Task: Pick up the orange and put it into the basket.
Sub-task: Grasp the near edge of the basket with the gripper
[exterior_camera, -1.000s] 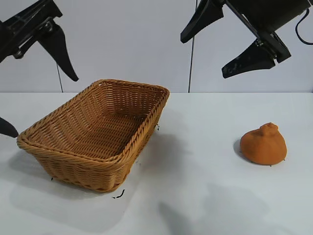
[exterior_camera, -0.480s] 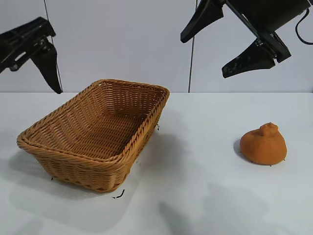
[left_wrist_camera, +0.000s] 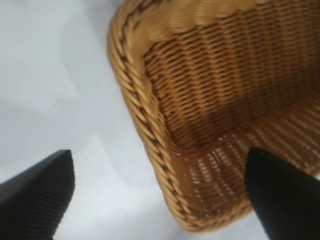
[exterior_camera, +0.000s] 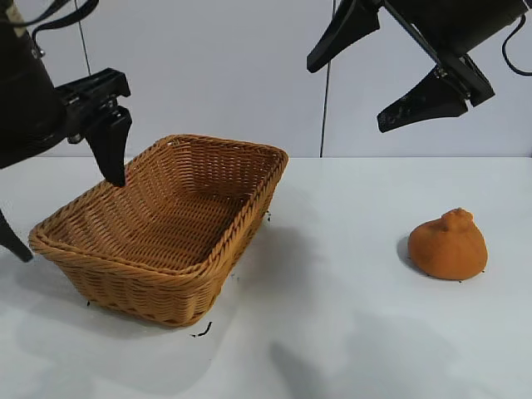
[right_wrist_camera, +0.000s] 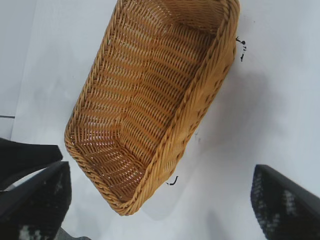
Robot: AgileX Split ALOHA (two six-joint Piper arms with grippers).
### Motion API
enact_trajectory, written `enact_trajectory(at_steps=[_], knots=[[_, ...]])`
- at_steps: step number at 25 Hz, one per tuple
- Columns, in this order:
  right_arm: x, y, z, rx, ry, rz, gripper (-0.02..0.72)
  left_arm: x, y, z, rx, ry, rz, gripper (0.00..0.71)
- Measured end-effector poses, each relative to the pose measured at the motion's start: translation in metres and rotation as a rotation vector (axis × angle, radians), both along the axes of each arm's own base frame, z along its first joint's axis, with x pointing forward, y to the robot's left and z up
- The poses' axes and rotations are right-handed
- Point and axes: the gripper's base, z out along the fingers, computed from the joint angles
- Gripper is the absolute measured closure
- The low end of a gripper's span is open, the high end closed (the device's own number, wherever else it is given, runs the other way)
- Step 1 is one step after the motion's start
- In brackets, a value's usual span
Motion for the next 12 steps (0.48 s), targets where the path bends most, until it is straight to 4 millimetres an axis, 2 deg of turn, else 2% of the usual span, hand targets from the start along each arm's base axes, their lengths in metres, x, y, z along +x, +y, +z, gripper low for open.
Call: enact_trajectory(at_steps=[7, 12], knots=[[0.0, 0.0, 0.0, 0.0, 0.0, 0.0, 0.008, 0.012, -0.008, -0.033, -0.006, 0.044, 0.09, 0.069], [0.0, 0.0, 0.0, 0.0, 0.0, 0.0, 0.008, 0.021, 0.0, -0.054, 0.032, 0.098, 0.128, 0.069]])
